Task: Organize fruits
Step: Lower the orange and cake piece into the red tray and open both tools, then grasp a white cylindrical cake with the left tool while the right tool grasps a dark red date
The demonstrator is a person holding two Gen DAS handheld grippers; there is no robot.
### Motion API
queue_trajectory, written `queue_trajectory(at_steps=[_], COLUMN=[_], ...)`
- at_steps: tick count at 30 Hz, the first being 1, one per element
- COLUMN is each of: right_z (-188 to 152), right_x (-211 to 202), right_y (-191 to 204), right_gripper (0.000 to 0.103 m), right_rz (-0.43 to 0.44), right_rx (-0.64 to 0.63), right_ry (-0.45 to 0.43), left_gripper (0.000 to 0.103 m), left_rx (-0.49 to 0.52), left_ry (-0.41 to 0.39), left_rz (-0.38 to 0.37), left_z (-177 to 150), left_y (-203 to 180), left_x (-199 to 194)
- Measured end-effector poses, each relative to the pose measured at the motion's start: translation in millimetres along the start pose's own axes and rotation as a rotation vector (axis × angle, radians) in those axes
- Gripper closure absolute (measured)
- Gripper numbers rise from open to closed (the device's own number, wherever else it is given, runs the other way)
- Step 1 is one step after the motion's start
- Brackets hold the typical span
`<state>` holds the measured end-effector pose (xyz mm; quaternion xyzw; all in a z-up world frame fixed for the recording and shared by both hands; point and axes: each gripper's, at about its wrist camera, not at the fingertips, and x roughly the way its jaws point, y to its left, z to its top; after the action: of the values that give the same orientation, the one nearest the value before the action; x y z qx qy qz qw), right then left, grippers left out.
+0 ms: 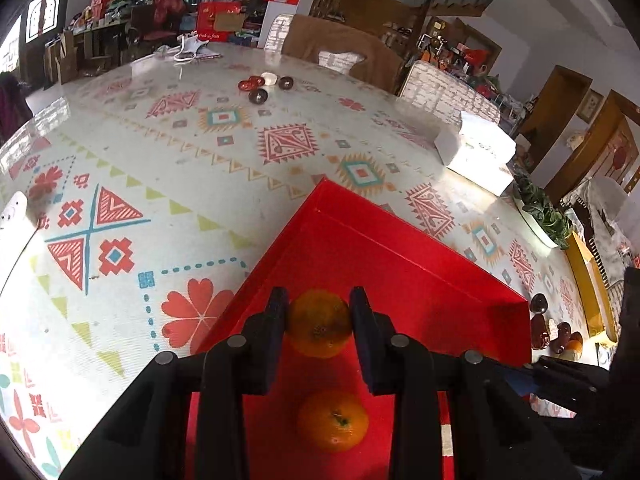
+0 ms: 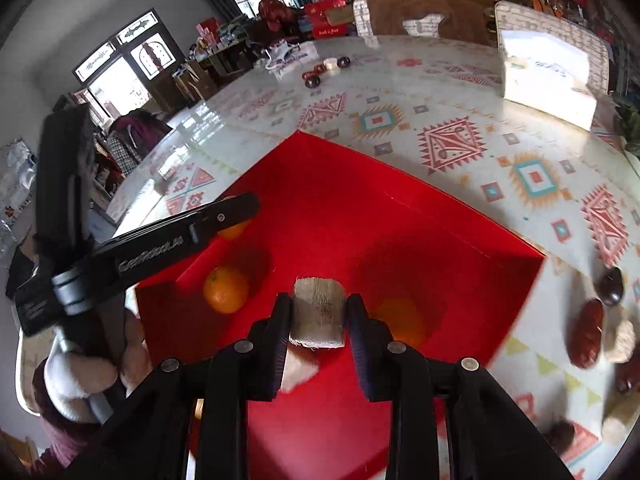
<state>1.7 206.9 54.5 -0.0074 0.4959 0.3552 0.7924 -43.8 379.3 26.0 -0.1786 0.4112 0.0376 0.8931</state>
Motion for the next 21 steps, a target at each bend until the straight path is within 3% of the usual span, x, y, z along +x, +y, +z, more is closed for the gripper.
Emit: queue_trajectory(at_steps=[2, 4, 6, 11, 14, 17, 21], right_z=[0.3, 1.2, 2.8, 2.5, -3.0, -14.5, -42.7], right_x=[4.0, 2.7, -2.1, -37.0, -76.5, -121.4, -196.9], right_y=[-1.1, -0.1, 2.0, 1.9, -2.0, -5.5, -13.5], right_gripper=[0.071, 0.061, 0.053, 0.051, 0.047, 0.036, 0.01], right_rz=[0.004, 0.01, -0.005, -0.032, -0.068, -0.134, -0.295], right_rx=[0.015, 0.014, 0.007, -0.007, -0.014, -0.036, -0.072], right_ry=[-0.011, -0.024, -0.043, -0.131, -0.234, -0.353, -0.549], left_gripper=[0.059, 0.051, 0.048, 0.043, 0.04, 0.033, 0.024], left_rx=[-0.003, -0.001, -0.001, -0.002, 0.006, 0.04, 0.086], left_ry=[-0.014, -0.039, -0.066, -0.143, -0.209, -0.289, -0.372], left_rz=[-0.008, 0.0, 0.006, 0.005, -0.017, -0.047, -0.093], left_z=[-0.7, -0.6, 0.0, -8.6, -16.9, -26.3, -38.1], left_y=[1.7, 2.4, 2.1, -7.3, -21.7, -46.2, -81.6], left_x=[-4.8, -12.4, -22.6, -59.4, -85.7, -112.5, -141.1])
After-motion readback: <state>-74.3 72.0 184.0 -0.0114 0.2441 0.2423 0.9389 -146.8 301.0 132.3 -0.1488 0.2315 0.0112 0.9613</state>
